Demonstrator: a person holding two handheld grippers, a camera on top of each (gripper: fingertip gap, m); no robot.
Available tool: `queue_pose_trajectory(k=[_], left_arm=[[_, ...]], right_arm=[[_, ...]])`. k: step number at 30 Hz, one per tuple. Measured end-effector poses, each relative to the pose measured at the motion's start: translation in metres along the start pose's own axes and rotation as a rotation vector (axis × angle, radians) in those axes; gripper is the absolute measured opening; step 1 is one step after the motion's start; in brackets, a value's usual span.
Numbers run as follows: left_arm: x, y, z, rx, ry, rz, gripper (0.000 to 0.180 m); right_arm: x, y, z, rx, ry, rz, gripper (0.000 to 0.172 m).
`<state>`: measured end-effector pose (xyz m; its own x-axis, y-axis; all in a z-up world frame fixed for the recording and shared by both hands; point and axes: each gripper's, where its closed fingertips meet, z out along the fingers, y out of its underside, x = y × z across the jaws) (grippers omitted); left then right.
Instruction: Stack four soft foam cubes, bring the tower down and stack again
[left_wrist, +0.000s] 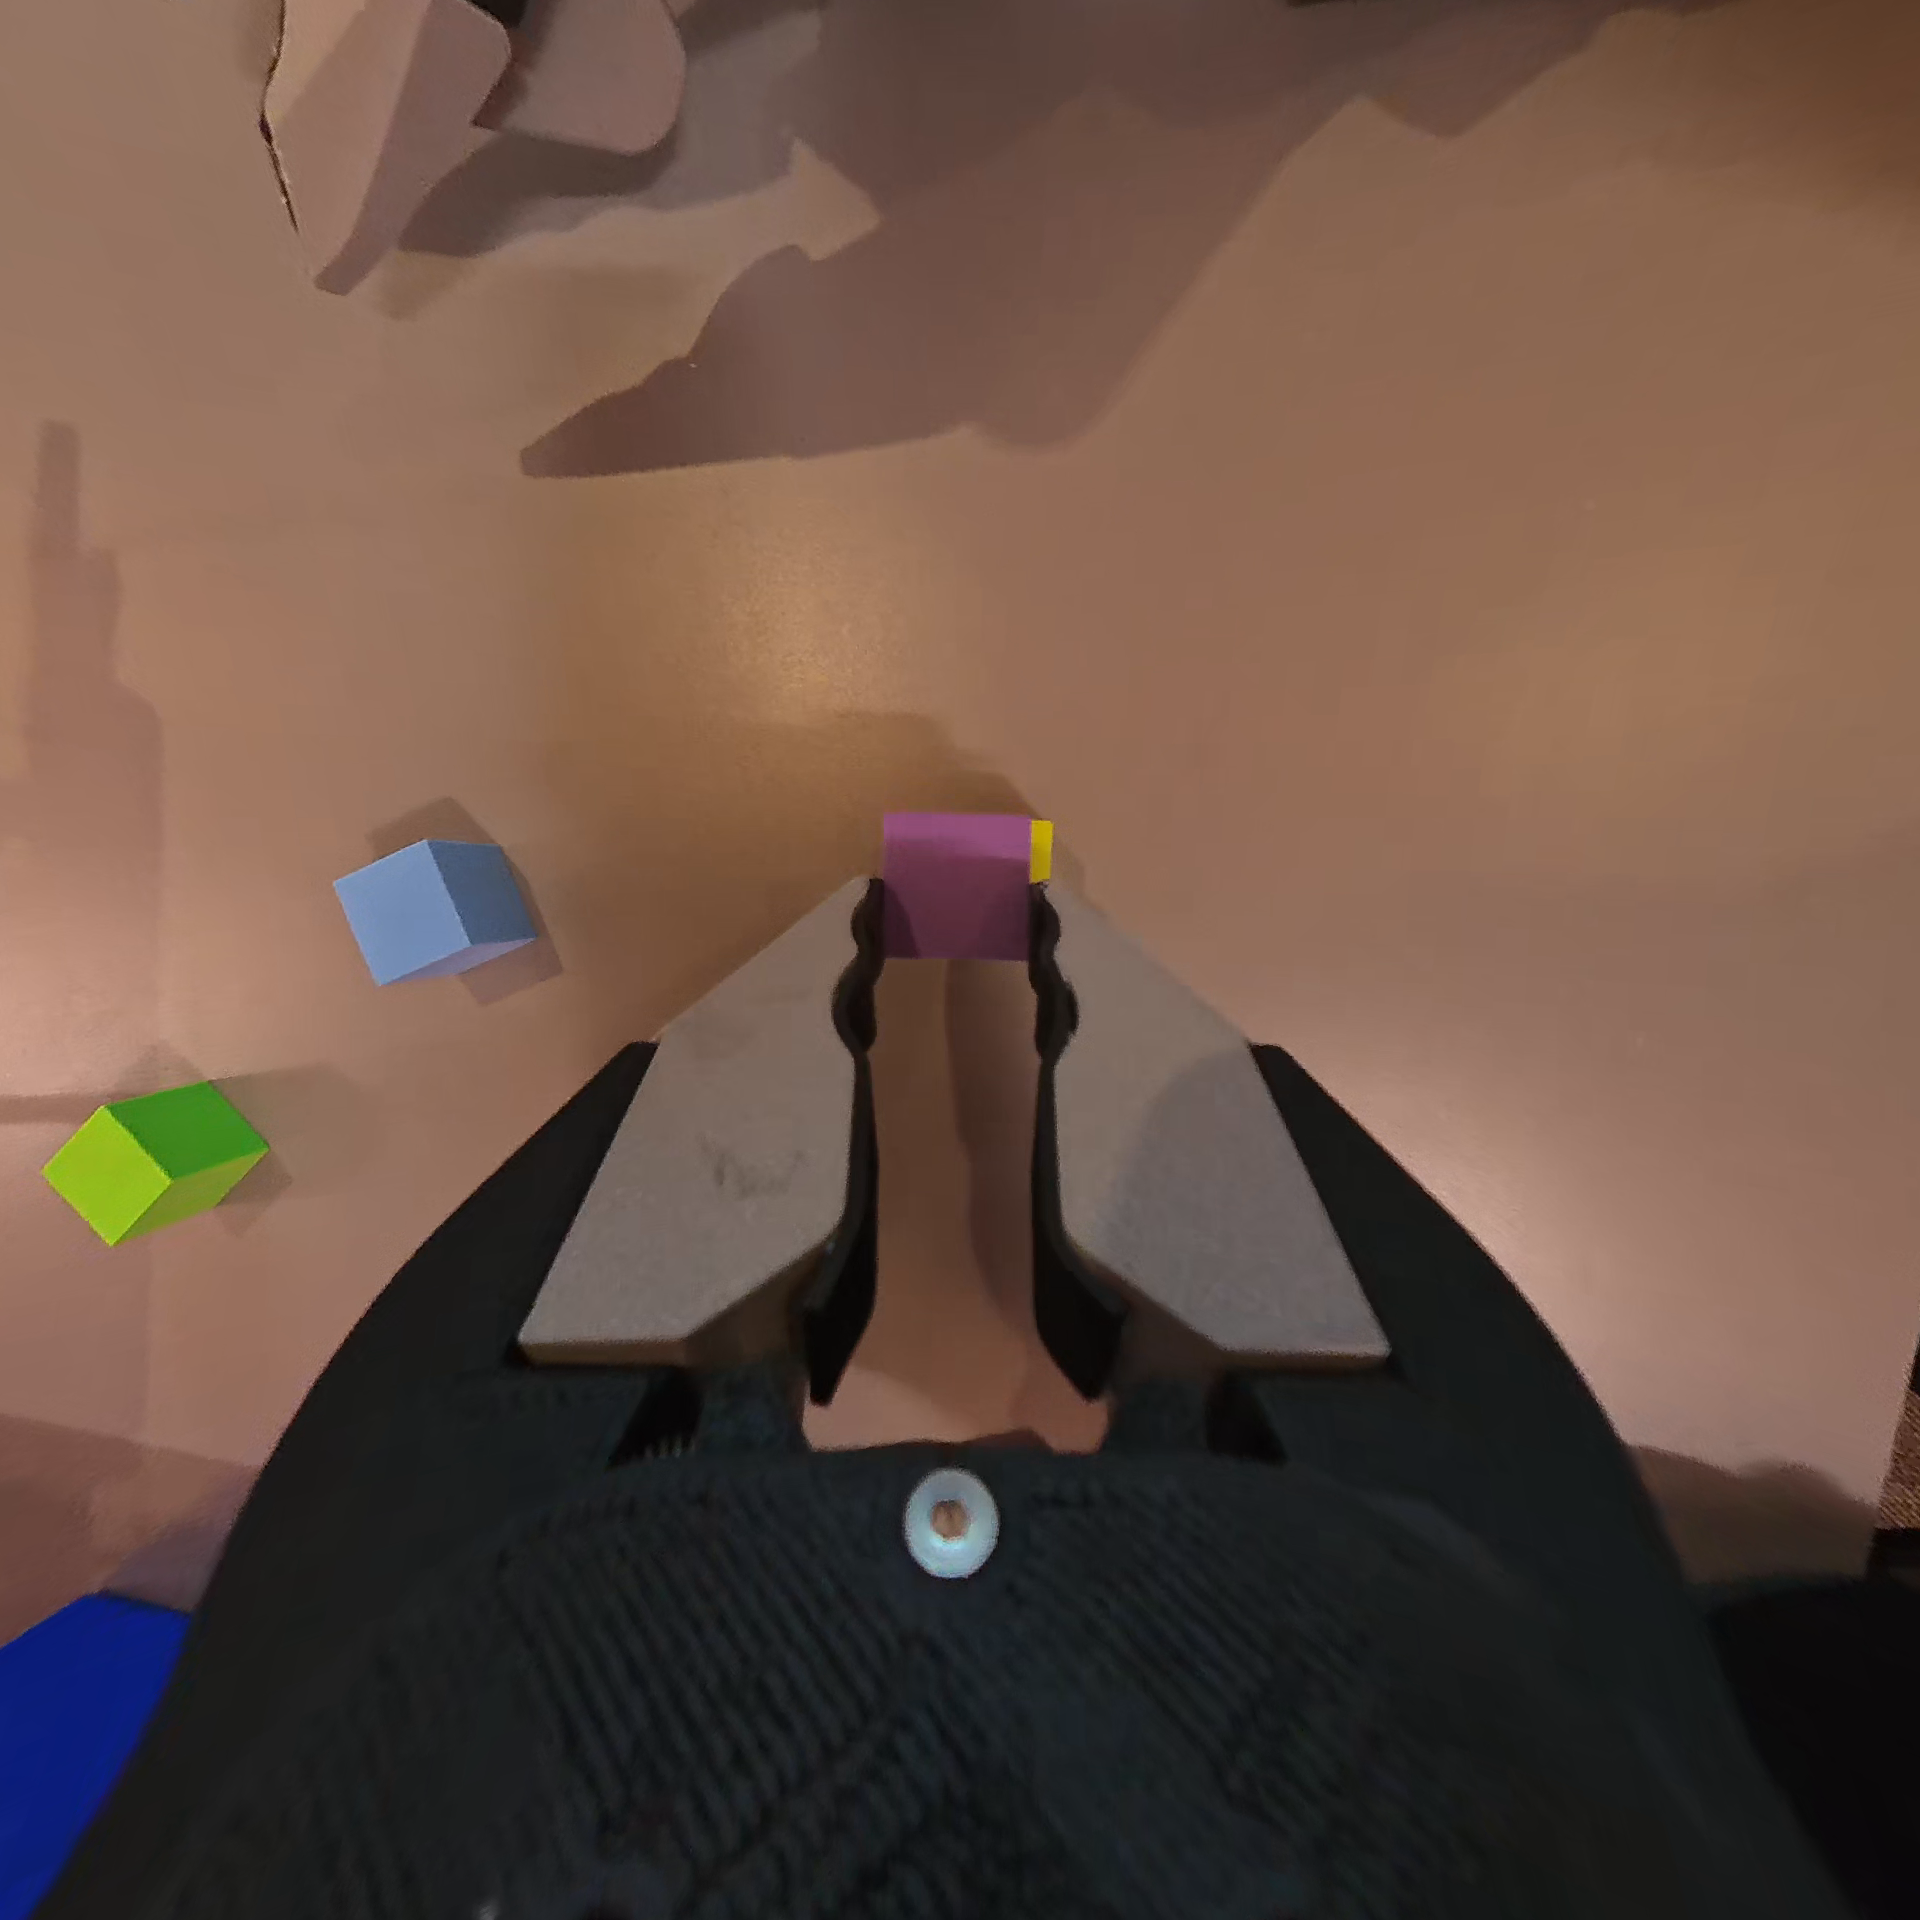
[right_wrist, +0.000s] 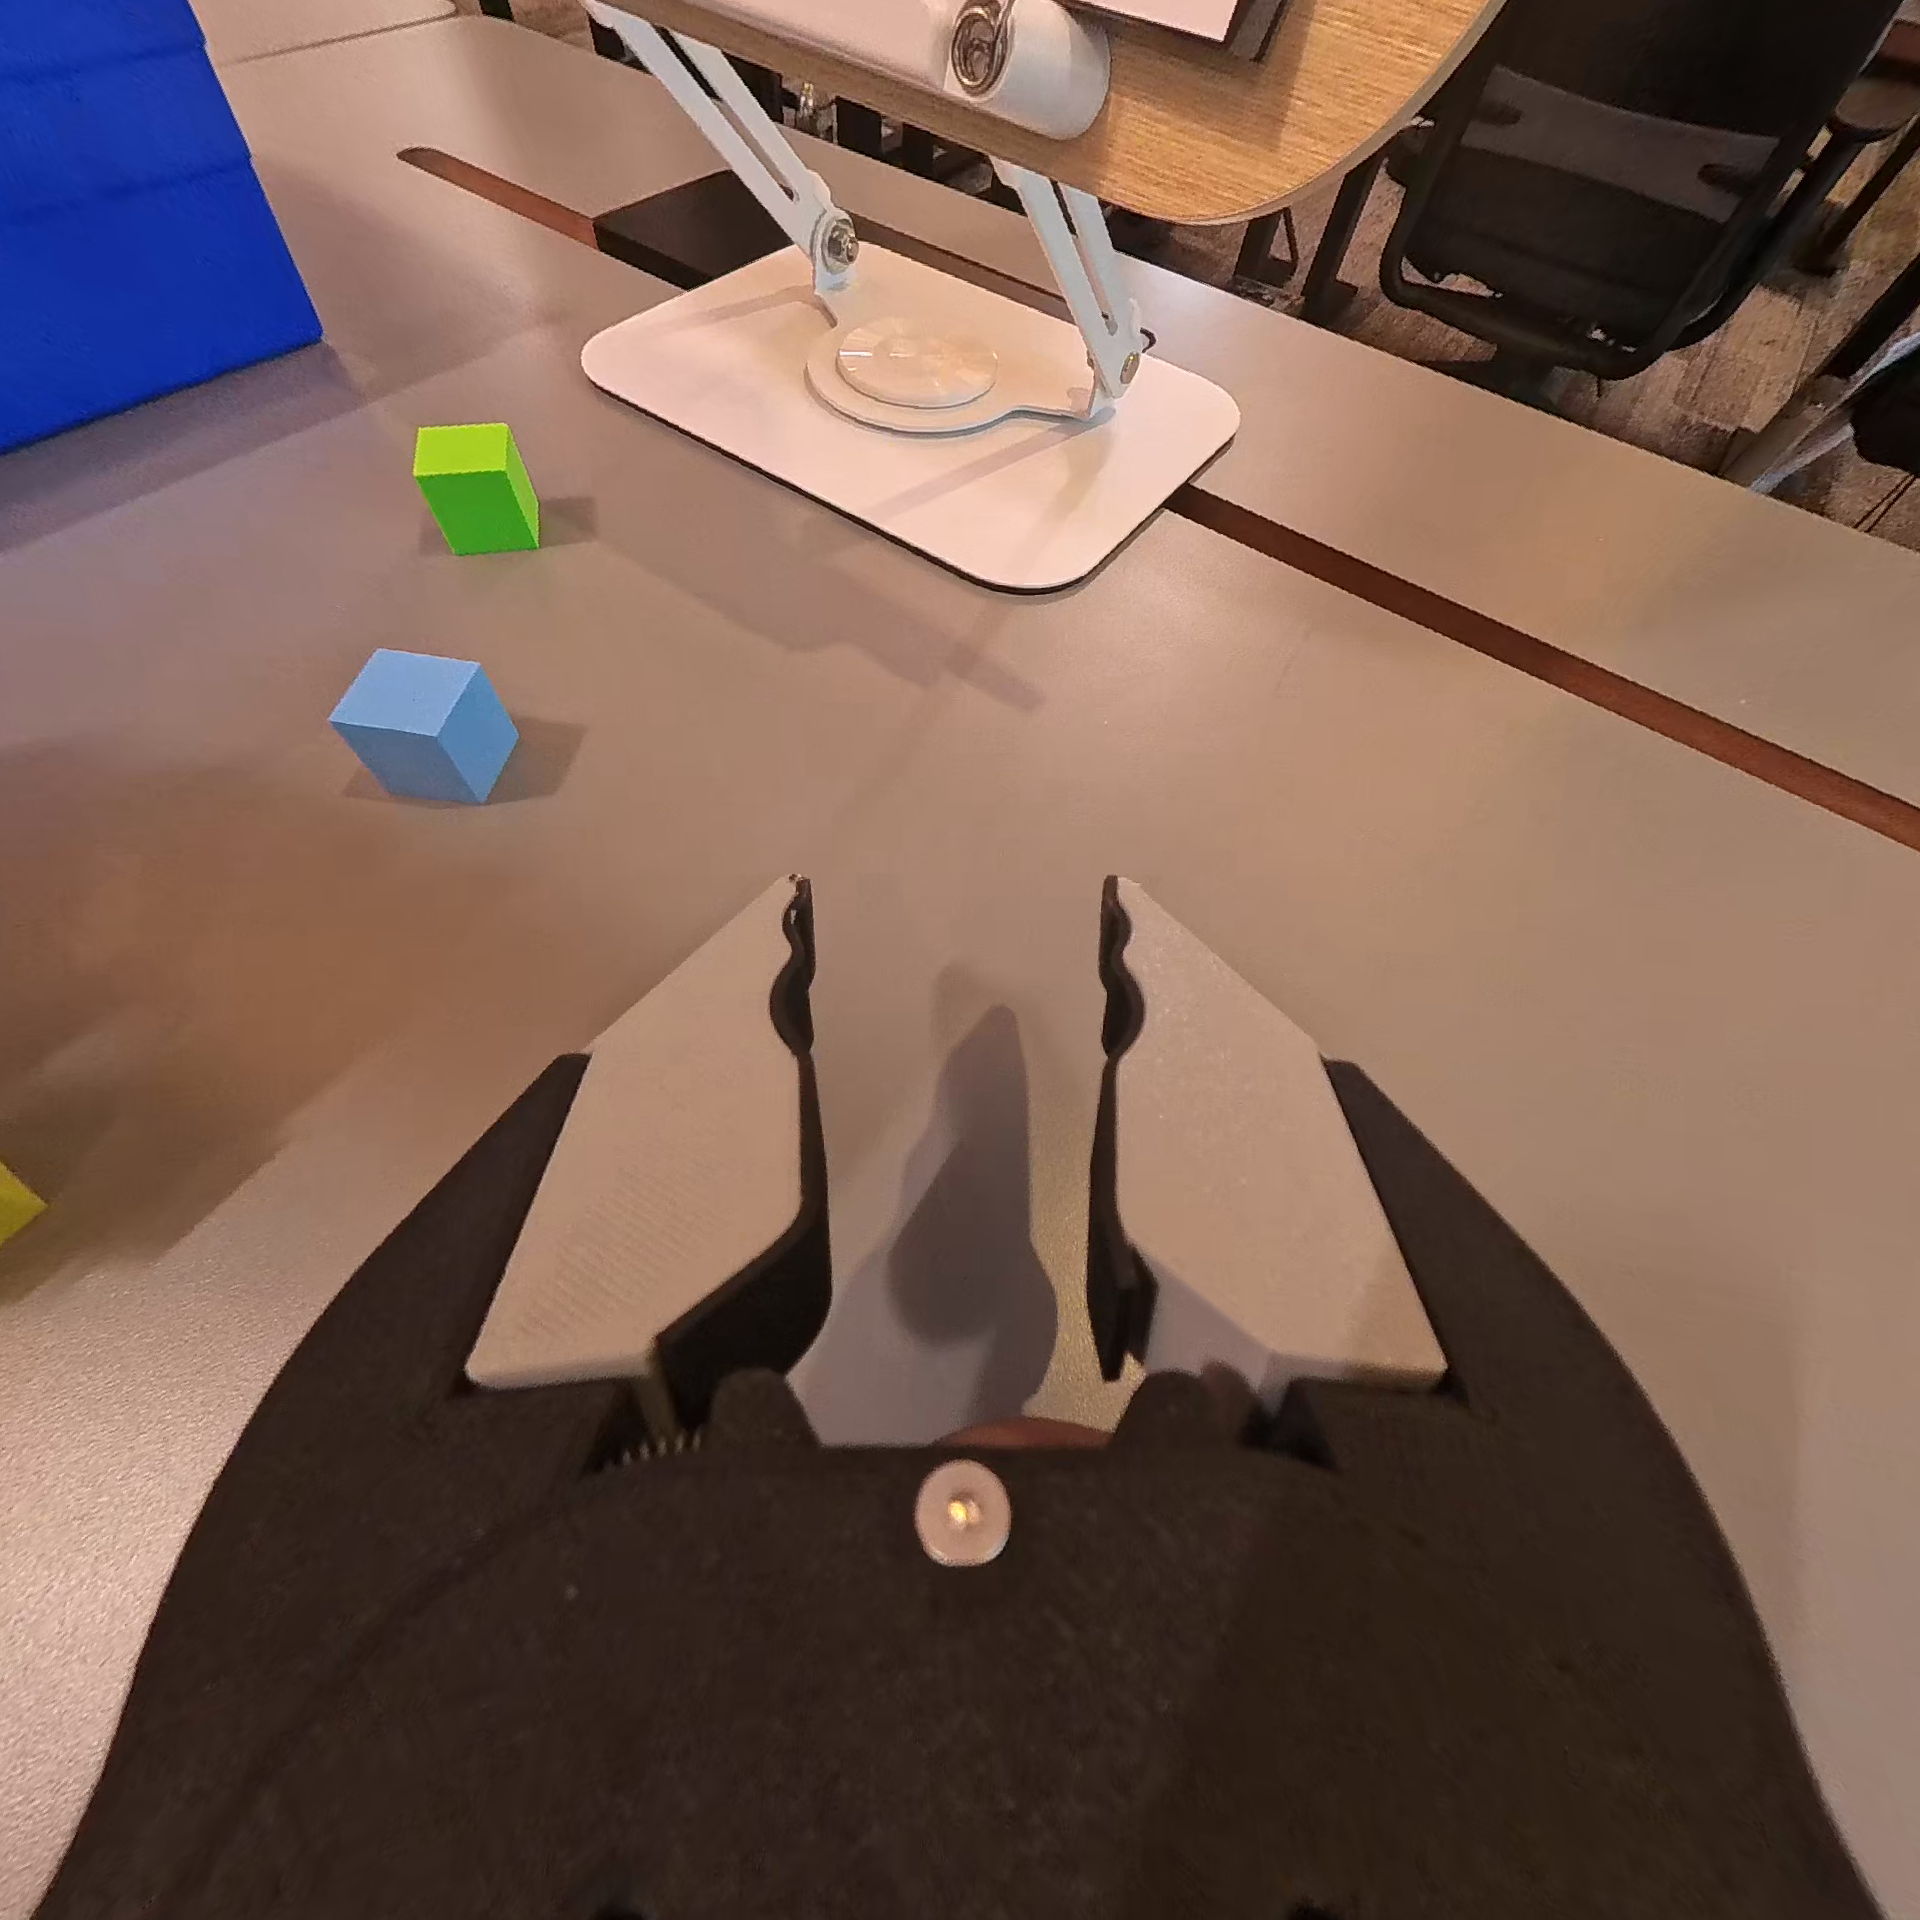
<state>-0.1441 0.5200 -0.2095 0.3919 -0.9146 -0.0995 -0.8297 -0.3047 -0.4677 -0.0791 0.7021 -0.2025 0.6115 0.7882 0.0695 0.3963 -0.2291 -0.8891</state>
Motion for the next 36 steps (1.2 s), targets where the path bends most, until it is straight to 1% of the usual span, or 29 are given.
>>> queue_pose_trajectory(k=[17,36], left_arm=[[0.0058,-0.0031,0.0027,0.006,0.028,0.002,0.024],[0.0038,-0.0012,0.0042,0.003,0.022,-0.005,0.024]], right_arm=[[-0.0005,0.0003,0.0004,-0.003,-0.003,0.000,0.053],[-0.0006,0.0004,0.0006,-0.003,-0.004,0.000,0.053]])
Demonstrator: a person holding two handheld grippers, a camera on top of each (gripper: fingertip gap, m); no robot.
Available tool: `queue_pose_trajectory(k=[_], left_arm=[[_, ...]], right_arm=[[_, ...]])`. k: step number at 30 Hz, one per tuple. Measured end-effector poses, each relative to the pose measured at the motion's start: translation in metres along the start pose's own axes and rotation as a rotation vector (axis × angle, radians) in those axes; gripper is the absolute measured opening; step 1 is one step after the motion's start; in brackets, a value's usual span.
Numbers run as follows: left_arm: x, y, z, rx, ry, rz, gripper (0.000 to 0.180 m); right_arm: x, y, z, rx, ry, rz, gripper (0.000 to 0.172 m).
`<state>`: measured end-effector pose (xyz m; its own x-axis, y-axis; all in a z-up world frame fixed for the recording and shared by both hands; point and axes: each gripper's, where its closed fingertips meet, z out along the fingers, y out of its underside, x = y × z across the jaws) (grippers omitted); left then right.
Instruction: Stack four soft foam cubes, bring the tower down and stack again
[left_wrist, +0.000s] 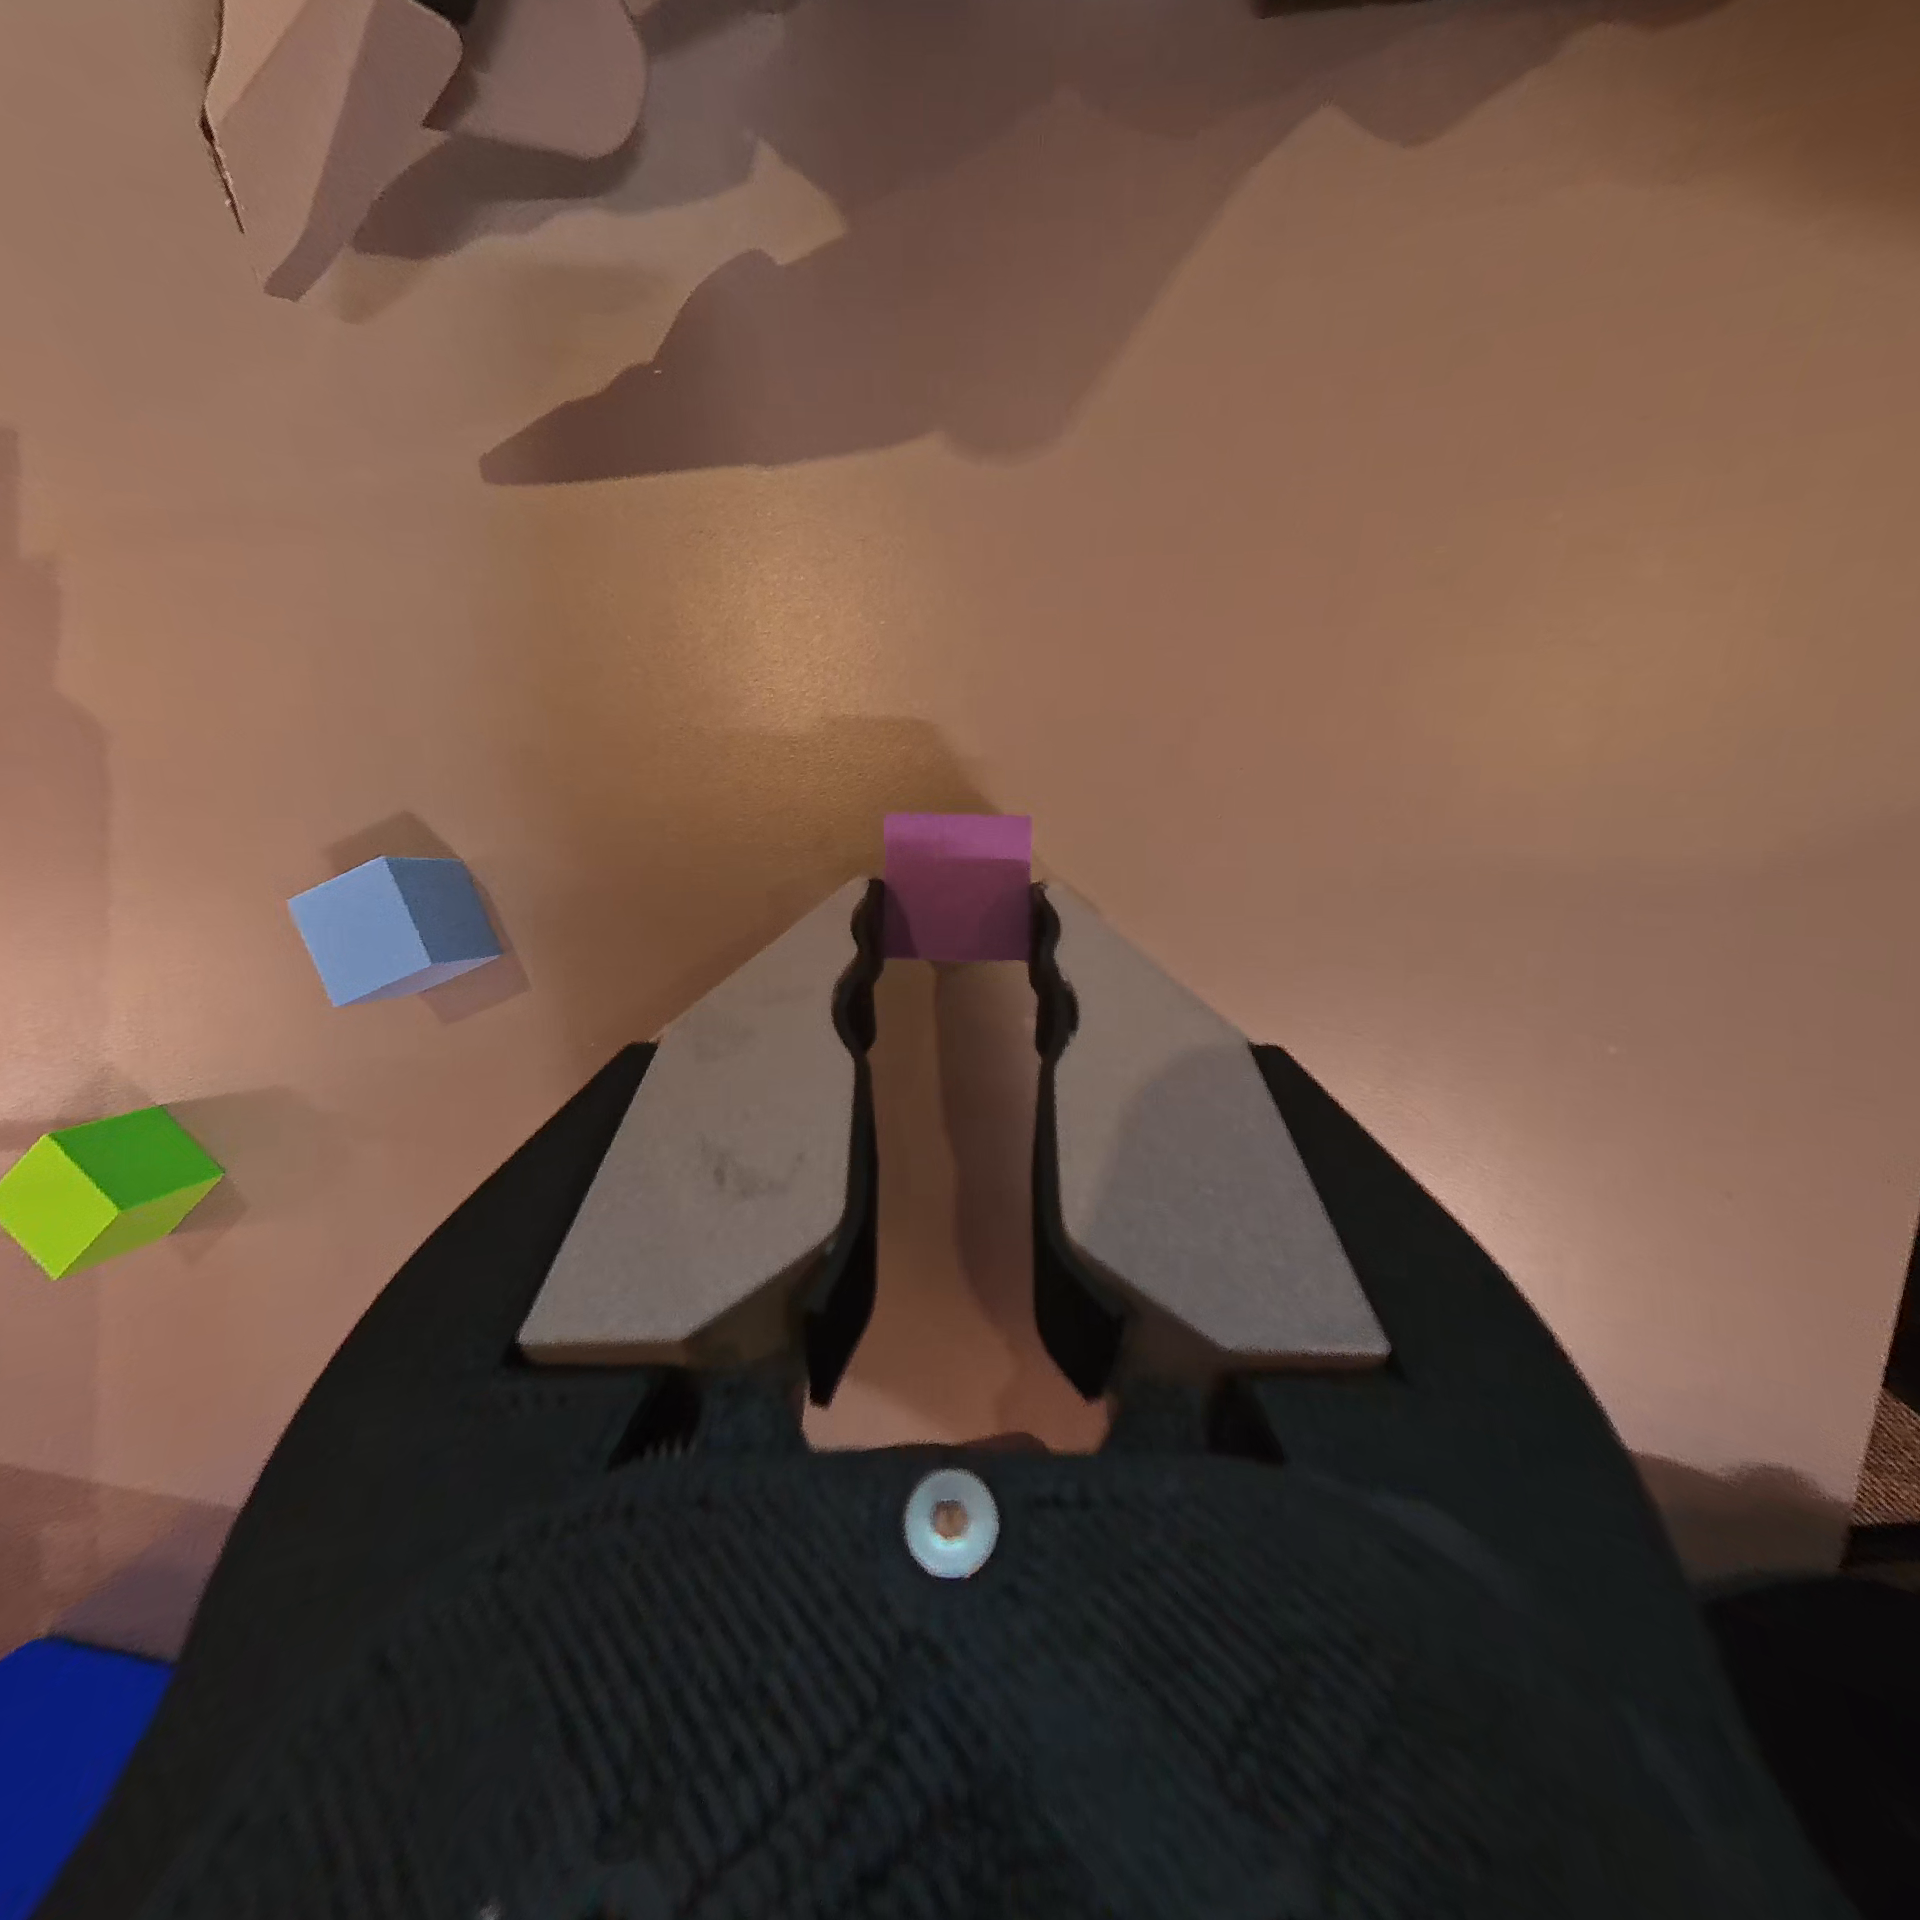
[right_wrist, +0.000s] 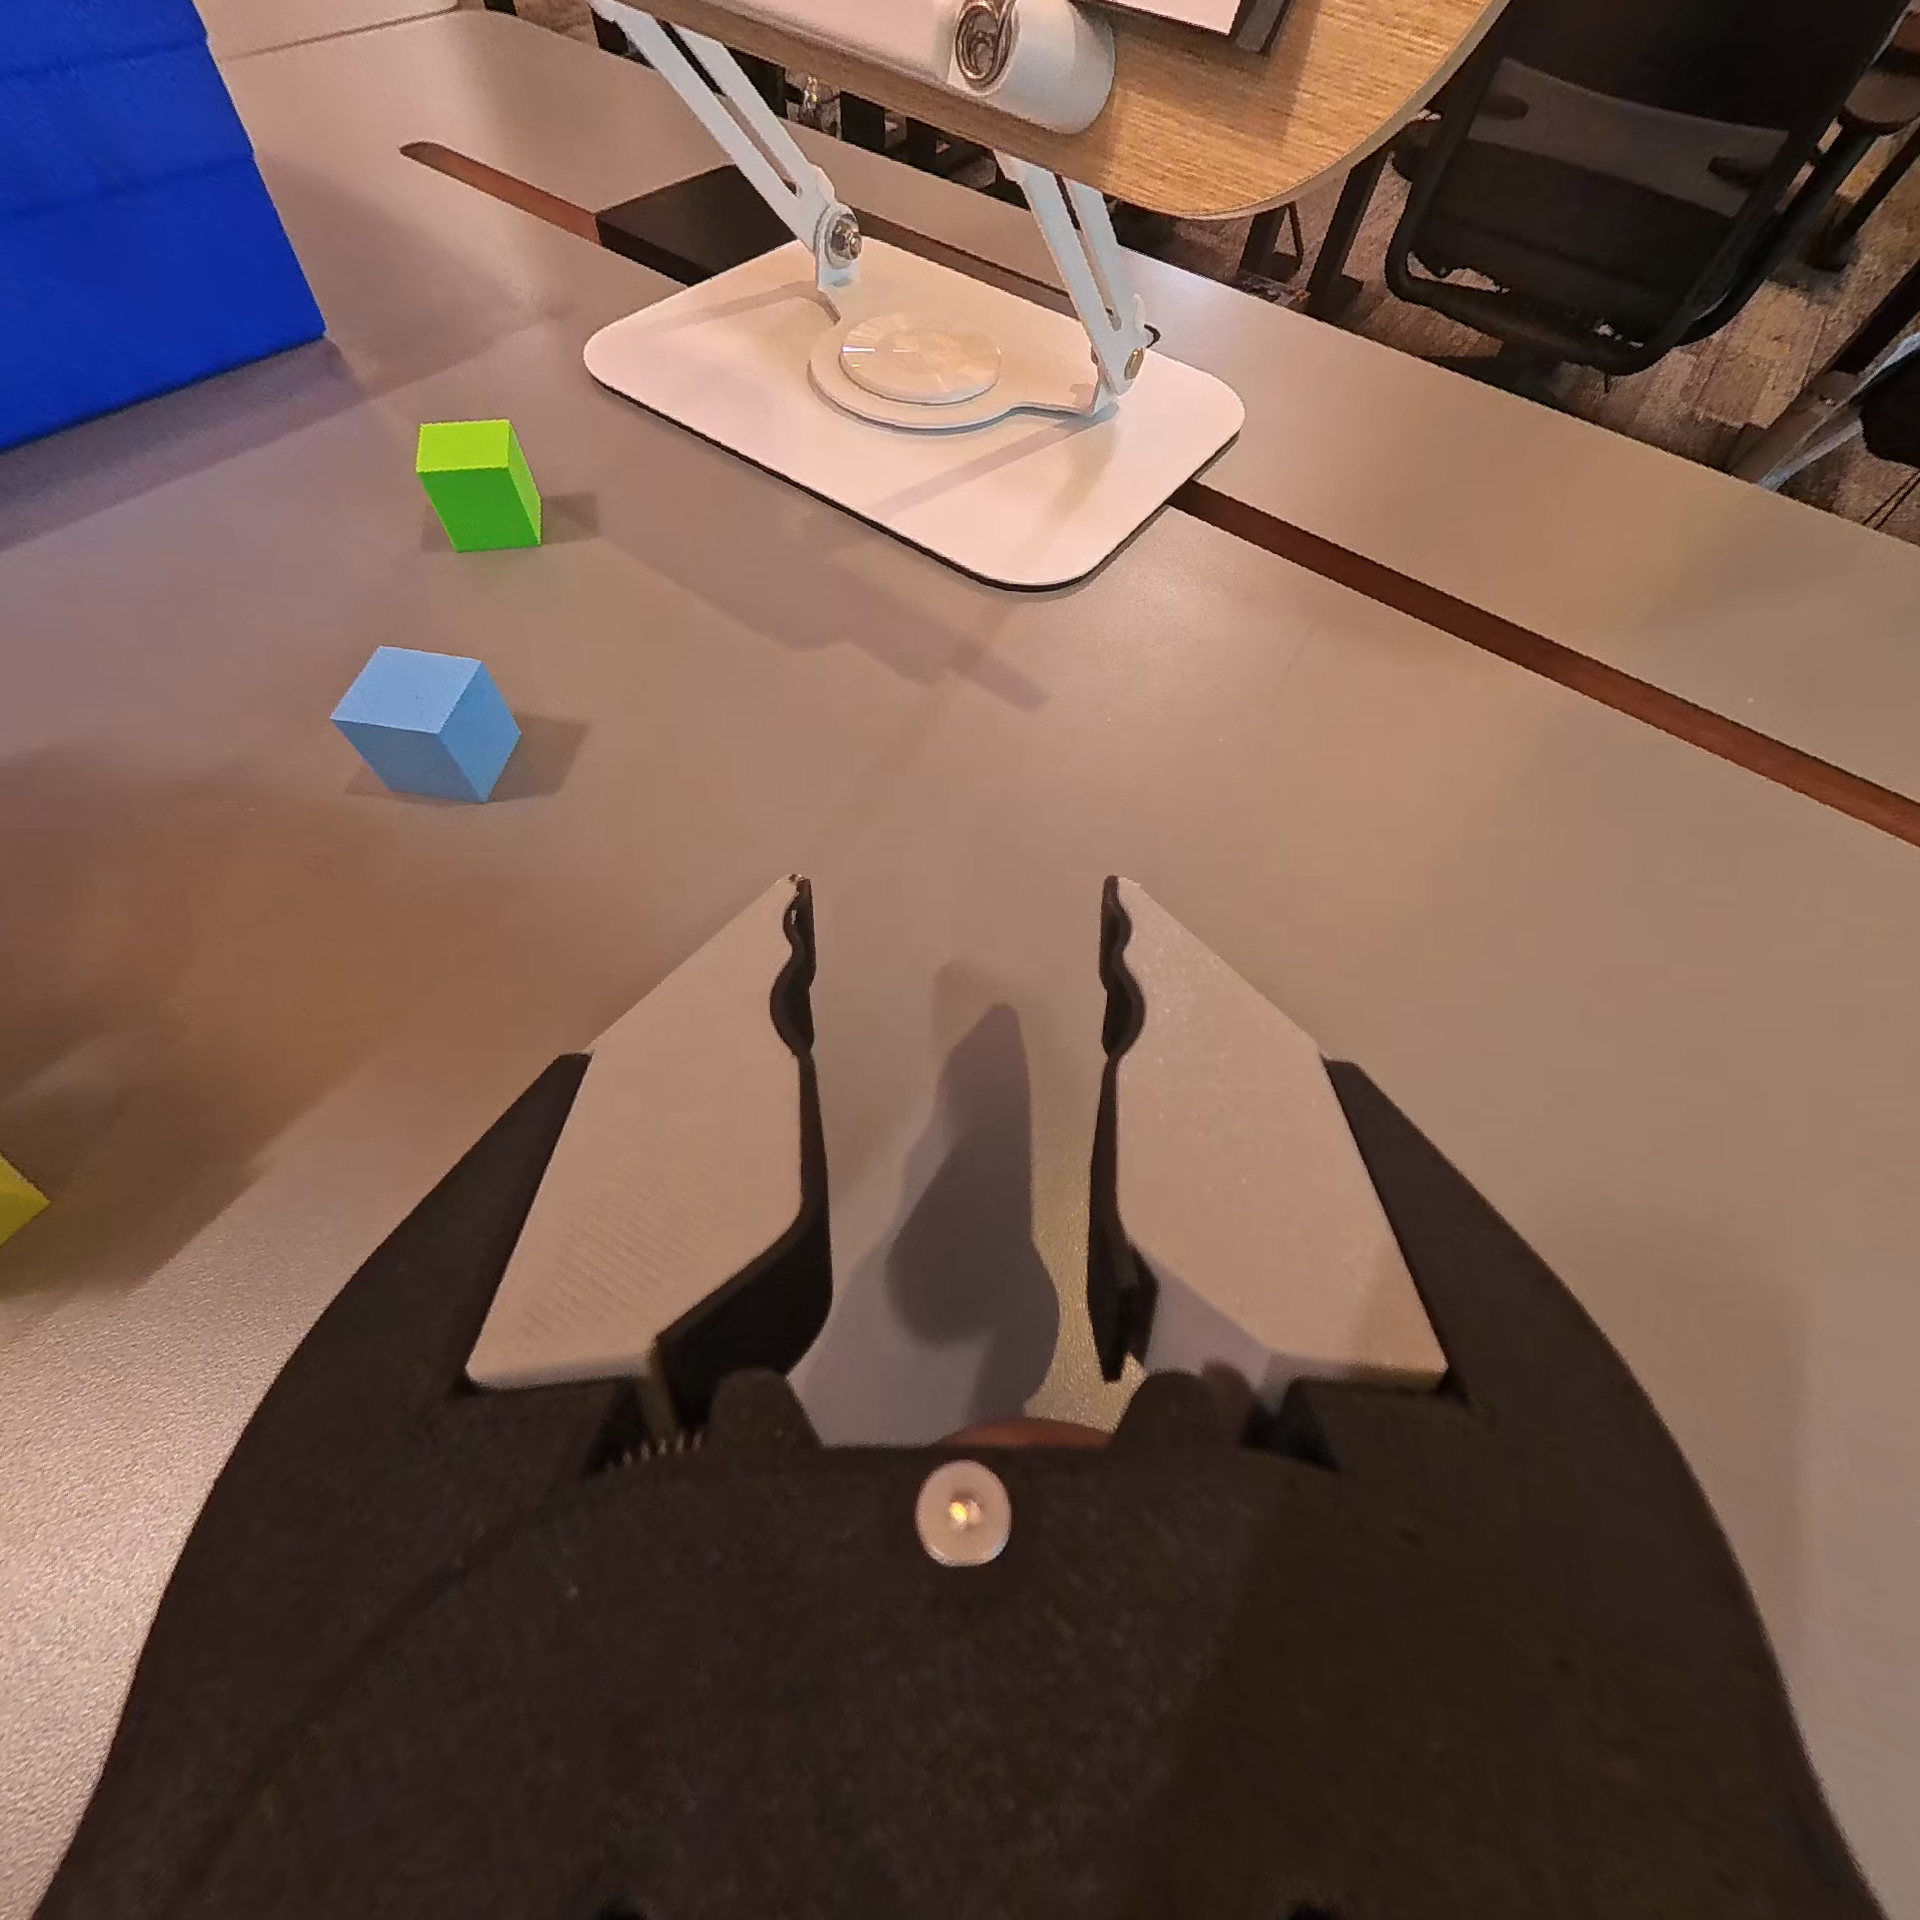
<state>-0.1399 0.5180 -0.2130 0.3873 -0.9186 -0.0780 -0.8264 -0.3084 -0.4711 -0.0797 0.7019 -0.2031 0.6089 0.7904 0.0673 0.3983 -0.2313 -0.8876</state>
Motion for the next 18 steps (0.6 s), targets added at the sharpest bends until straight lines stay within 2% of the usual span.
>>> queue_pose_trajectory(k=[16,18], left_arm=[[0.0009,0.0013,0.0026,-0.001,0.009,-0.008,0.025],[0.0025,0.0020,0.0042,-0.005,0.021,-0.014,0.038]], right_arm=[[0.0005,-0.0001,-0.0002,0.001,0.000,0.001,0.053],[0.0005,-0.0001,-0.0003,0.001,0.000,0.001,0.053]])
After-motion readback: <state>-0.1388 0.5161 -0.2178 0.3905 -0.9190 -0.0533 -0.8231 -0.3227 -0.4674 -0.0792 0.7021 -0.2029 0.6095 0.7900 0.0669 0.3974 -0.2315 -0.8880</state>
